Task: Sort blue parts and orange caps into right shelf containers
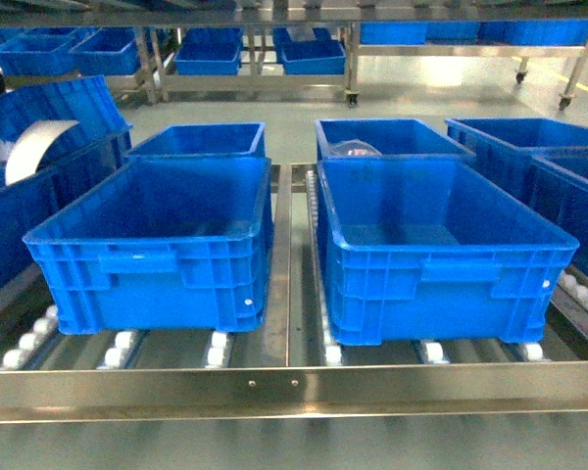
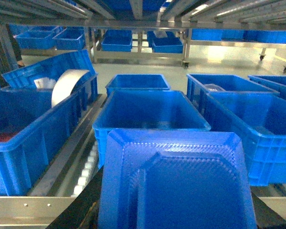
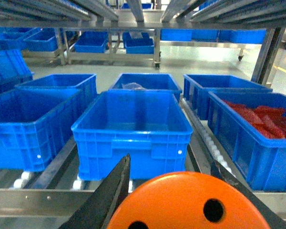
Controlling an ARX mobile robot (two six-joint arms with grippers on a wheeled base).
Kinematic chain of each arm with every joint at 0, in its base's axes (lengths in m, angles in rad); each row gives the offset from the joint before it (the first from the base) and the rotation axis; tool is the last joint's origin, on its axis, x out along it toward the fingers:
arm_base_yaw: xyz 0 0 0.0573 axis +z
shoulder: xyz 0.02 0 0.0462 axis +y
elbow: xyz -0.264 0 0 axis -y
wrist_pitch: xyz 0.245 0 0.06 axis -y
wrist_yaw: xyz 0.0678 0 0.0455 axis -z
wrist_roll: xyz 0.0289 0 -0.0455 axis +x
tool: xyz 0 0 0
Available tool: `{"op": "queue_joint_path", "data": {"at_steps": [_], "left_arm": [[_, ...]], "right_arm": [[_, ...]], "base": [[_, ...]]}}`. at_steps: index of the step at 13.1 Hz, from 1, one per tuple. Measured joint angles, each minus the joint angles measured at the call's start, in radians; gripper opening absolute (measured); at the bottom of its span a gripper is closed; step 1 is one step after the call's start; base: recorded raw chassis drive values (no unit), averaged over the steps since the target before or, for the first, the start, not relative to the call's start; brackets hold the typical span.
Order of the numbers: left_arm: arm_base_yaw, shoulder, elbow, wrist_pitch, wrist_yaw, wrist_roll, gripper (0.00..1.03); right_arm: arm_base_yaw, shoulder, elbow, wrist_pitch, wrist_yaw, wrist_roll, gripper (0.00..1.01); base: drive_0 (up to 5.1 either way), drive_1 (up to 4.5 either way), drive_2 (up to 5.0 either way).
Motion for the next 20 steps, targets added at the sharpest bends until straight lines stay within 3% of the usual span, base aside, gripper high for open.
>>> {"op": "queue_joint_path", "data": {"at_steps": [16,20], "left_arm": [[0.000,0.000,0.000,0.005,0.000,0.000,0.44],[0.000,0.000,0.000,0.000,-0.001,0.000,0.44]], "right_arm": [[0.000,0.000,0.000,0.005,-0.001,-0.001,0.44],[0.000,0.000,0.000,0.003,-0.001,-0.001,0.44]], "base": [[0.0,0.00,0.0],[-0.1,4.12,-4.2]]}}
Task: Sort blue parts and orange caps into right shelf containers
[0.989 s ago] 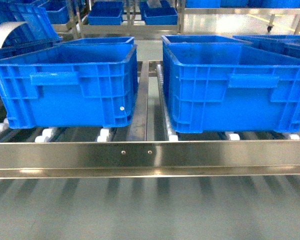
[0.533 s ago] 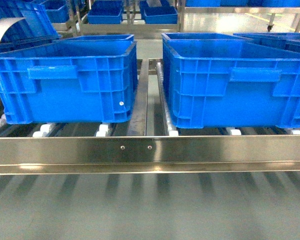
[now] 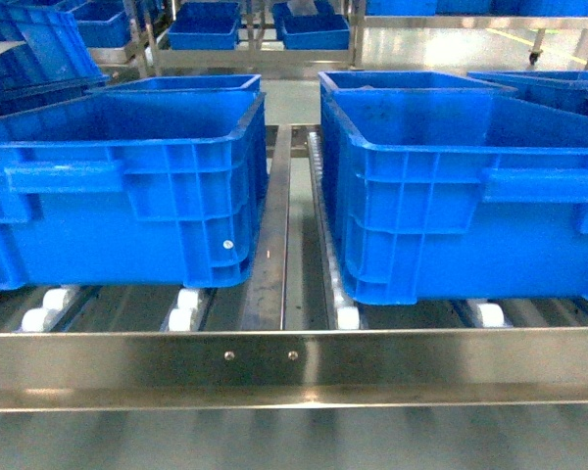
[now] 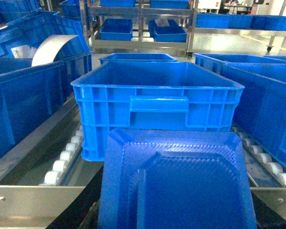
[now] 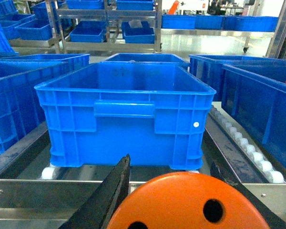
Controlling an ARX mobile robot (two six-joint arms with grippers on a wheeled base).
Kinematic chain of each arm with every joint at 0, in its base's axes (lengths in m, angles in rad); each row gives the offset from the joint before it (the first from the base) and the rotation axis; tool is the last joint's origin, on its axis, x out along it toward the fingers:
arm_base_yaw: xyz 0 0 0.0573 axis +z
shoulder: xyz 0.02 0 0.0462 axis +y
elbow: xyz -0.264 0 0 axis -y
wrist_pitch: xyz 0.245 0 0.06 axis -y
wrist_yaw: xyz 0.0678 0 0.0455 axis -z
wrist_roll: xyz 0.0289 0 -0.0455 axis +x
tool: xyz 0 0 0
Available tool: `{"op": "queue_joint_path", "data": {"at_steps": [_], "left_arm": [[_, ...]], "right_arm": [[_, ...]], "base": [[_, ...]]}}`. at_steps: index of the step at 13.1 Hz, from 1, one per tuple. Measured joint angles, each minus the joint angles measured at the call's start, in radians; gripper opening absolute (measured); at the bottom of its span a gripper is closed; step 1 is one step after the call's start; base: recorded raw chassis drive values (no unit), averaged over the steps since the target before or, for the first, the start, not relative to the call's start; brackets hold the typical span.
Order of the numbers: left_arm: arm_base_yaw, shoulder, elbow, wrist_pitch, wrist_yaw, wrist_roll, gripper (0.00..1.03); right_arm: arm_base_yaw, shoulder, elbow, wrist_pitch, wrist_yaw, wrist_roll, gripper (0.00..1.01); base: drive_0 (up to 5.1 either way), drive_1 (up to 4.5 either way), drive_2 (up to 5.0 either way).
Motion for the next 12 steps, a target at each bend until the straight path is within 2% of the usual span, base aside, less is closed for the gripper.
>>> {"op": "queue_joint_path", "data": {"at_steps": [12], "left_arm": [[0.000,0.000,0.000,0.002,0.001,0.000,0.44]], "right_arm": [[0.000,0.000,0.000,-0.004,0.000,0.000,0.44]], "base": [[0.0,4.25,-4.2]]}}
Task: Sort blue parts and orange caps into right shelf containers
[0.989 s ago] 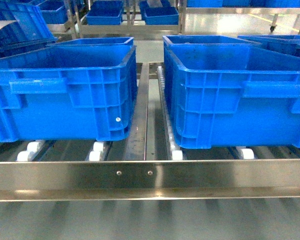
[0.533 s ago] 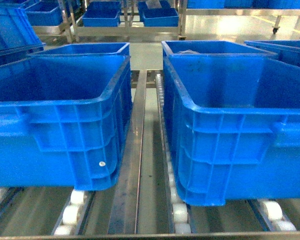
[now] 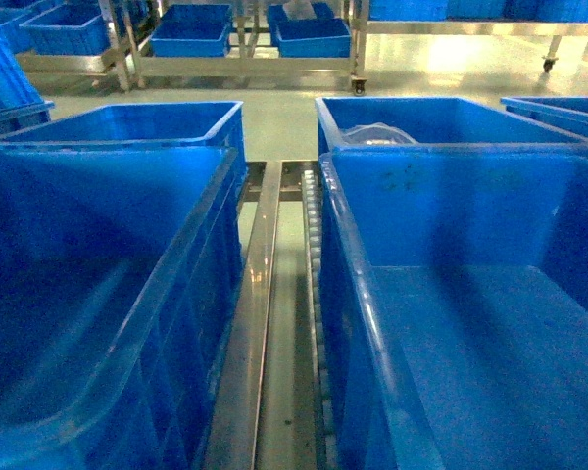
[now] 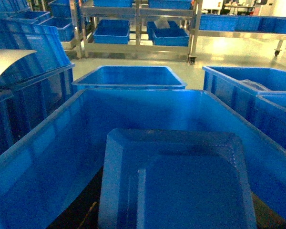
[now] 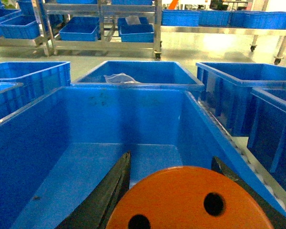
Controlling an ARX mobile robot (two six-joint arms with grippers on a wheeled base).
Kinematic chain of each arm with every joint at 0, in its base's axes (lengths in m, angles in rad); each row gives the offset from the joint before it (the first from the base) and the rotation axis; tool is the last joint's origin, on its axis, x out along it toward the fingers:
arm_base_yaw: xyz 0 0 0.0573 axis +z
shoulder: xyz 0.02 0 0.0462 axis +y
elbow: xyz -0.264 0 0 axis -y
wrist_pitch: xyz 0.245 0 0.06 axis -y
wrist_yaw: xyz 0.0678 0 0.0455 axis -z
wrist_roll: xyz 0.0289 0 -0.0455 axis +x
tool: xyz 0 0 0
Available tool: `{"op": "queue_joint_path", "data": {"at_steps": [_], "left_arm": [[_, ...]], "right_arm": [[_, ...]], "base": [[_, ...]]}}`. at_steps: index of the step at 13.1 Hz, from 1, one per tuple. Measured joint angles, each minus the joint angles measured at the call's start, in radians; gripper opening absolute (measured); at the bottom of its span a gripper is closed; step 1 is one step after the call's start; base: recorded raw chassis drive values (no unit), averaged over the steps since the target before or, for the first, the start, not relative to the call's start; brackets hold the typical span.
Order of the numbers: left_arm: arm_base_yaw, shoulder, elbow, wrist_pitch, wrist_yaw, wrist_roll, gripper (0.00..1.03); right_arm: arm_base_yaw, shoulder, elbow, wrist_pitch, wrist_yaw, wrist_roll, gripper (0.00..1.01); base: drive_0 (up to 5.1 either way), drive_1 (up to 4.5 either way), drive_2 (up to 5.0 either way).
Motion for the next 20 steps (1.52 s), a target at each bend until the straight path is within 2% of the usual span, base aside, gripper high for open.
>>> {"op": "queue_joint_path", "data": {"at_steps": [13,20], "left_arm": [[0.000,-0.001,0.000,-0.002,0.000,0.000,0.44],[0.000,-0.001,0.000,-0.002,0.000,0.000,0.44]], "right_arm": [[0.000,0.000,0.000,0.001,0.000,0.000,0.44],[0.000,0.000,0.000,0.001,0.000,0.000,0.44]], "base": [[0.1,4.32,-4.2],[0.0,0.00,0.0]]}}
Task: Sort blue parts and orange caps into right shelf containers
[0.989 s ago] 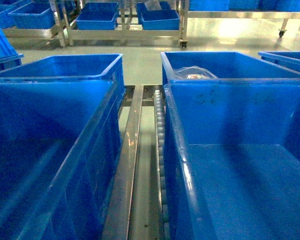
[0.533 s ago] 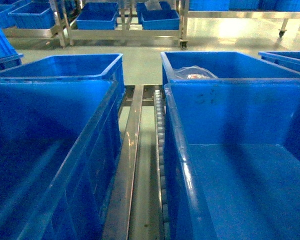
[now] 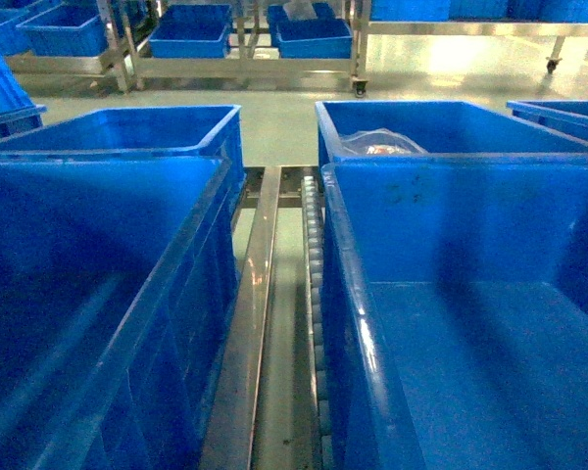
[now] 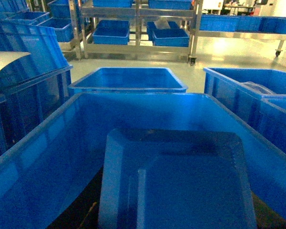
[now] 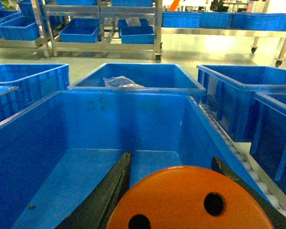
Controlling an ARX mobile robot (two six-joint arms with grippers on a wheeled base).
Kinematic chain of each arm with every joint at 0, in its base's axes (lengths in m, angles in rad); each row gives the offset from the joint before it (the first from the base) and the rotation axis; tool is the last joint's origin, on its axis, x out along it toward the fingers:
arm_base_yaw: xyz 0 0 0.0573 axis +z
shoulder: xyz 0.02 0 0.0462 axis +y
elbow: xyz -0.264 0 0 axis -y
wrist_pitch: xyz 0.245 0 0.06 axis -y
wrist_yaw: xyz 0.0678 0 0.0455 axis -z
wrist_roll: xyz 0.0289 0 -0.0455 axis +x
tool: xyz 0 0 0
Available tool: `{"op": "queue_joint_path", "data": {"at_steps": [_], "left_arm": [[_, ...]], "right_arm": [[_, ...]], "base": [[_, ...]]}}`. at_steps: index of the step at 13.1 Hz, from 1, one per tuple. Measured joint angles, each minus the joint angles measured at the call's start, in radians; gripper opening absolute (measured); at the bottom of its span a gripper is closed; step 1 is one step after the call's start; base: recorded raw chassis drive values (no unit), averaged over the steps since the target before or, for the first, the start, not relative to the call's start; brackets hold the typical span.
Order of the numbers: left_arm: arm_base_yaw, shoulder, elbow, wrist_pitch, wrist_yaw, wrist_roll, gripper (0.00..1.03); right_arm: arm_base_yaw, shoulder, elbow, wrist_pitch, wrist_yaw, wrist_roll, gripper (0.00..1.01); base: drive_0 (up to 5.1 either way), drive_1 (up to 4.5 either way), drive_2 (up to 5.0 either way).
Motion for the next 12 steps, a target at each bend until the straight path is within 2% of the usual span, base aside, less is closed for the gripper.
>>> {"op": "queue_joint_path", "data": {"at_steps": [10,12], "left_arm": [[0.000,0.000,0.000,0.000,0.000,0.000,0.44],[-0.122,0.004,-0.001,0.088,-0.259,0.004,0.44]], "right_arm": [[0.000,0.000,0.000,0.000,0.000,0.000,0.44],[0.110,0.024,0.001,-0.020,0.192,0.016,0.44]], "base": [[0.0,0.00,0.0],[0.0,0.00,0.0]]}}
